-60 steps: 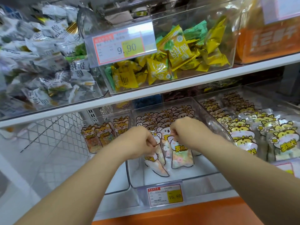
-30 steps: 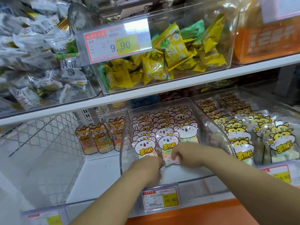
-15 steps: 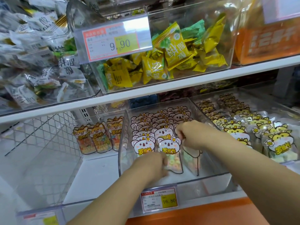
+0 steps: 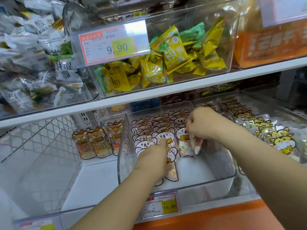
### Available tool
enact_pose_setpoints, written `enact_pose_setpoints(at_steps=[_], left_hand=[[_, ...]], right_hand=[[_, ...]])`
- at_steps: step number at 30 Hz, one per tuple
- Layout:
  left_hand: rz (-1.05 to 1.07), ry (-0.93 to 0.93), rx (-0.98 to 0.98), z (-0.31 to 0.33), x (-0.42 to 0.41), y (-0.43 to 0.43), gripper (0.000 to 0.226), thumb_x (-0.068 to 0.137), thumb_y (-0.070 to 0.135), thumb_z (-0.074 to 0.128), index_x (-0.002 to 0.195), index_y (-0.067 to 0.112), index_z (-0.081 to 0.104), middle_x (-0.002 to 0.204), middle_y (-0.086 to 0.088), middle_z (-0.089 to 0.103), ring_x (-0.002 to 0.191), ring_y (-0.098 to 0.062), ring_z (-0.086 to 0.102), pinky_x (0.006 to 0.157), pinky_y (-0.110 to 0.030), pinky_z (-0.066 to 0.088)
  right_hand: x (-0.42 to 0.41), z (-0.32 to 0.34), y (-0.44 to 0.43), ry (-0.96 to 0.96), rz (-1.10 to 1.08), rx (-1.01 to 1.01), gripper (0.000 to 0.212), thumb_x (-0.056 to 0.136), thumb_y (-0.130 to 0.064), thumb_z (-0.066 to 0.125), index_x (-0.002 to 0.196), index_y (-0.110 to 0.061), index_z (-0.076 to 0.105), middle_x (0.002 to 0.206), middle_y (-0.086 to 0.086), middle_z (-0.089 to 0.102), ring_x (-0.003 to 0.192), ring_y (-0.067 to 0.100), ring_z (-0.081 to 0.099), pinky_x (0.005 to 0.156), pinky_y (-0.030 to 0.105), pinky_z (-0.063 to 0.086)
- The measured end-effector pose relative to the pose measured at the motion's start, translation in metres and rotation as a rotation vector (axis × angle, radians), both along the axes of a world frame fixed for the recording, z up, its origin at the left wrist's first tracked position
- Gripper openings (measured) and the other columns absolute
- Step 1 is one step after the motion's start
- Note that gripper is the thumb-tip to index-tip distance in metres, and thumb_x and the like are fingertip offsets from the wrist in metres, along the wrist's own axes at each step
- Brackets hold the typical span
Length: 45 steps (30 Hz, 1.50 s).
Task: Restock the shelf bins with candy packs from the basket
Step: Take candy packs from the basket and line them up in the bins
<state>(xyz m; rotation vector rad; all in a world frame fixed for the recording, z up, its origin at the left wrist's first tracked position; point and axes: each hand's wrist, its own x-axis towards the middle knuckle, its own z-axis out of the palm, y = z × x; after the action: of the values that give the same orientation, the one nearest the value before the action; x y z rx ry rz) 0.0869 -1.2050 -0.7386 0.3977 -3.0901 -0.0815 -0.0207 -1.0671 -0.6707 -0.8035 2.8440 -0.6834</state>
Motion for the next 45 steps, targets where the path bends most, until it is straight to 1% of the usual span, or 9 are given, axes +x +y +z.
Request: enact_pose_setpoints(at_steps=[5,9,16,19,24,28,33,38,45], left_hand=[[0.042,0.05,0.056,-0.002,0.007,-0.005,0.051,0.089,0.039,0.07,0.118,0.021,0.032,0.099,-0.004,0.064,0.086,-0.027,0.064,0.069,-0.038,0.053],[0.063,0.069,0.032,-0.005,0.013,-0.008,0.043,0.089,0.021,0.062,0.118,0.023,0.03,0.09,-0.003,0.062,0.075,-0.026,0.061,0.06,-0.037,0.048],[0.072,0.068,-0.061,-0.007,0.017,-0.004,0.049,0.091,0.021,0.06,0.126,0.019,0.026,0.083,-0.002,0.058,0.07,-0.028,0.055,0.057,-0.034,0.041],[0.052,0.033,-0.105,-0.003,0.011,-0.001,0.044,0.09,0.005,0.053,0.125,0.015,0.028,0.082,-0.004,0.055,0.072,-0.029,0.054,0.059,-0.037,0.039],[0.022,0.038,-0.168,0.002,-0.006,0.001,0.05,0.086,-0.006,0.053,0.126,0.012,0.029,0.085,-0.007,0.057,0.076,-0.033,0.057,0.062,-0.037,0.04],[-0.011,0.102,-0.112,-0.005,-0.011,-0.005,0.056,0.09,0.009,0.061,0.132,0.018,0.025,0.082,-0.003,0.054,0.074,-0.03,0.057,0.06,-0.037,0.041],[-0.058,0.033,0.049,-0.011,0.005,-0.016,0.032,0.093,0.031,0.059,0.116,0.024,0.039,0.098,-0.003,0.066,0.091,-0.029,0.063,0.072,-0.038,0.051],[-0.093,-0.359,-0.17,-0.023,0.021,-0.019,0.02,0.092,0.028,0.055,0.11,0.024,0.062,0.111,-0.003,0.064,0.107,-0.029,0.059,0.081,-0.033,0.035],[-0.083,-0.327,-0.384,-0.02,0.017,-0.017,0.034,0.098,0.014,0.047,0.128,0.027,0.059,0.121,-0.007,0.064,0.114,-0.032,0.059,0.084,-0.036,0.031]], right_hand=[[0.002,-0.007,0.0,-0.397,0.003,-0.276,0.026,0.092,-0.02,0.065,0.086,0.004,0.071,0.074,0.011,0.075,0.075,0.029,0.075,0.073,0.039,0.062],[0.009,-0.006,0.004,-0.382,0.056,-0.303,0.023,0.082,-0.022,0.079,0.081,0.001,0.076,0.072,0.008,0.075,0.077,0.026,0.075,0.072,0.036,0.063],[-0.002,-0.032,-0.011,-0.376,-0.131,-0.552,0.036,0.099,-0.029,0.059,0.093,0.007,0.061,0.075,0.018,0.074,0.069,0.033,0.074,0.073,0.051,0.061],[-0.005,-0.054,-0.015,-0.379,-0.205,-0.446,0.033,0.101,-0.029,0.055,0.096,0.003,0.056,0.092,0.023,0.072,0.077,0.034,0.074,0.074,0.051,0.061],[-0.003,-0.052,-0.018,-0.226,-0.223,-0.26,0.06,0.097,-0.032,0.058,0.138,0.003,0.029,0.131,0.026,0.053,0.117,0.039,0.057,0.093,0.041,0.048],[0.005,-0.049,-0.015,-0.02,-0.01,-0.119,0.028,0.088,-0.015,0.06,0.115,-0.011,0.055,0.107,0.011,0.065,0.096,0.029,0.064,0.082,0.033,0.054],[0.016,-0.078,-0.016,-0.295,0.42,0.297,0.032,0.09,-0.022,0.066,0.122,-0.015,0.065,0.103,0.002,0.057,0.09,0.012,0.049,0.076,0.023,0.037],[0.007,-0.102,-0.019,-0.246,0.377,0.22,0.031,0.093,-0.018,0.062,0.122,-0.026,0.059,0.133,-0.002,0.052,0.117,0.018,0.051,0.094,0.026,0.041],[0.005,-0.106,-0.017,-0.205,0.371,0.249,0.029,0.091,-0.014,0.056,0.111,-0.034,0.054,0.116,-0.002,0.05,0.104,0.02,0.052,0.092,0.032,0.048]])
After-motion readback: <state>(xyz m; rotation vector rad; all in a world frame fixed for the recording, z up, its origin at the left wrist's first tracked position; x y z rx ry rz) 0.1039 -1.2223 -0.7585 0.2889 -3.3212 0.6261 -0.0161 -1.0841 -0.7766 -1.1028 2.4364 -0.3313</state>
